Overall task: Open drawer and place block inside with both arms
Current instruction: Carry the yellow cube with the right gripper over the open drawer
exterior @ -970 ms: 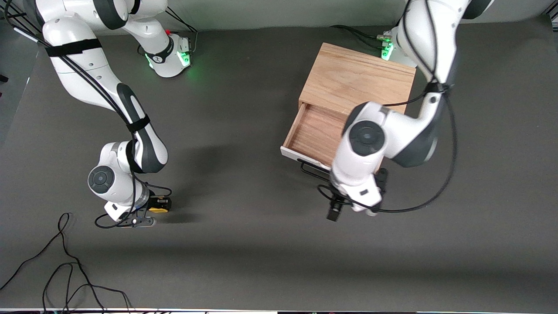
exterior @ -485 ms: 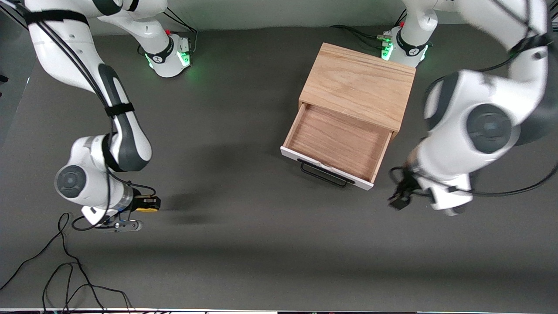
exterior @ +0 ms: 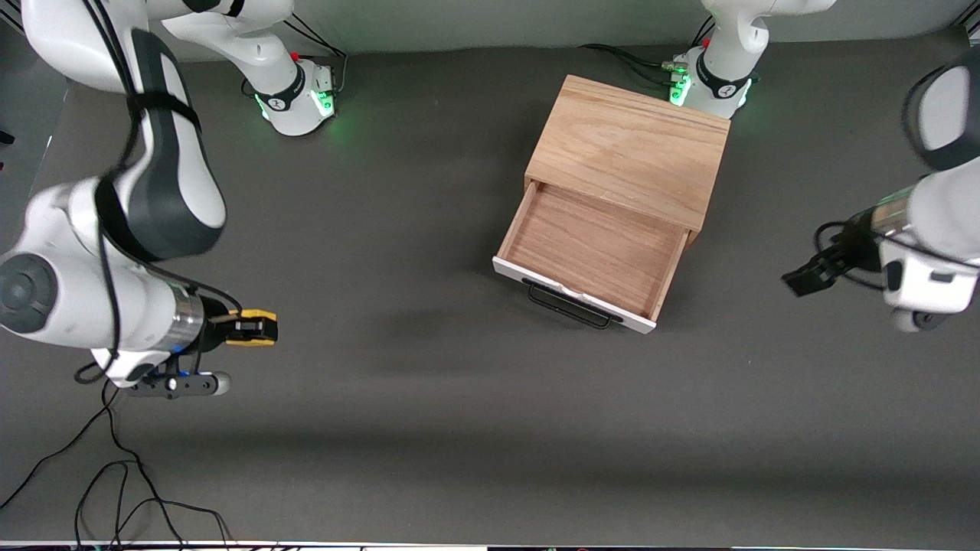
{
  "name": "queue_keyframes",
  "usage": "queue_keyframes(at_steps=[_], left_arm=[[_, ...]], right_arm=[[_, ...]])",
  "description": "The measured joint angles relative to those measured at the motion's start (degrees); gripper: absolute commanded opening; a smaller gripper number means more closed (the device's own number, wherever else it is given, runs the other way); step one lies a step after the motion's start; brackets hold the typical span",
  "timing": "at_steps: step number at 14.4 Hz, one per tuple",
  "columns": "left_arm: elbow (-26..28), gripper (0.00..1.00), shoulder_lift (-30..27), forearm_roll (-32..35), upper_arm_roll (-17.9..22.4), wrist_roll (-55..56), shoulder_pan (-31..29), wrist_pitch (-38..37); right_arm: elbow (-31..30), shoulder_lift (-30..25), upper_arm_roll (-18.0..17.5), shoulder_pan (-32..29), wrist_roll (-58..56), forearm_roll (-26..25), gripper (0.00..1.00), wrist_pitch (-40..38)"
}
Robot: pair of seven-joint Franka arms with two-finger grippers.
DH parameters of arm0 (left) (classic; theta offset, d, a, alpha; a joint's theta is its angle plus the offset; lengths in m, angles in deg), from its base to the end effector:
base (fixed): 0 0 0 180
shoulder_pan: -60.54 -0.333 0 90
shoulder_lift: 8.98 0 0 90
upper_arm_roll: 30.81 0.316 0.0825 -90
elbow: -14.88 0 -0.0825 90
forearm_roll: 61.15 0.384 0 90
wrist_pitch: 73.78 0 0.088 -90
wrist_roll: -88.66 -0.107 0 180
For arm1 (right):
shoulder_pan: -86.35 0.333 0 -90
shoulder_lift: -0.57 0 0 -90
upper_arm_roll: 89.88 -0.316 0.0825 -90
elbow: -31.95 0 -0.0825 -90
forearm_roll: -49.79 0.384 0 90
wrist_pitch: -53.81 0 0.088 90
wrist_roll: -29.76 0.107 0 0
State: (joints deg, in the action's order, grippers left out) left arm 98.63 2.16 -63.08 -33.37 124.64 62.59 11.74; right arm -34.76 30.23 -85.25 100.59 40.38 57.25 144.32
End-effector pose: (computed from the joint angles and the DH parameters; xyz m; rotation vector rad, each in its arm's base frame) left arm 0.5989 -0.0497 0.5569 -2.9977 -0.8422 0.2620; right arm 0.6807 0.1431 0.4919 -3.0660 0.0258 0.1768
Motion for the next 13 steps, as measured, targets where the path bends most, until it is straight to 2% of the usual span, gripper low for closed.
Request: queue_keyframes(at_steps=[3,7,11,13], left_arm=[[6.4,1.0,-5.7,-0.1,0.0,-12.4,-2.8,0.1],[10.6,1.0,-9.7,-0.1,-0.1,-21.4,-3.1,0.1],[13.2,1.0,-11.4,0.2,-0.4,-29.6,-3.1,0.5],[13.3,1.0,-11.4,0.4,-0.4,-33.6,-3.1,0.8]], right_arm=[[5.1,0.0,-0.4,3.3,6.5,1.0,0.33,-2.4],[7.6,0.1,-2.8,9.8,21.5,1.3,0.33,-1.9],[7.7,1.6,-9.6,13.4,36.6,1.3,0.33,5.0],[7.6,3.5,-10.9,16.5,43.4,1.3,0.33,10.1]])
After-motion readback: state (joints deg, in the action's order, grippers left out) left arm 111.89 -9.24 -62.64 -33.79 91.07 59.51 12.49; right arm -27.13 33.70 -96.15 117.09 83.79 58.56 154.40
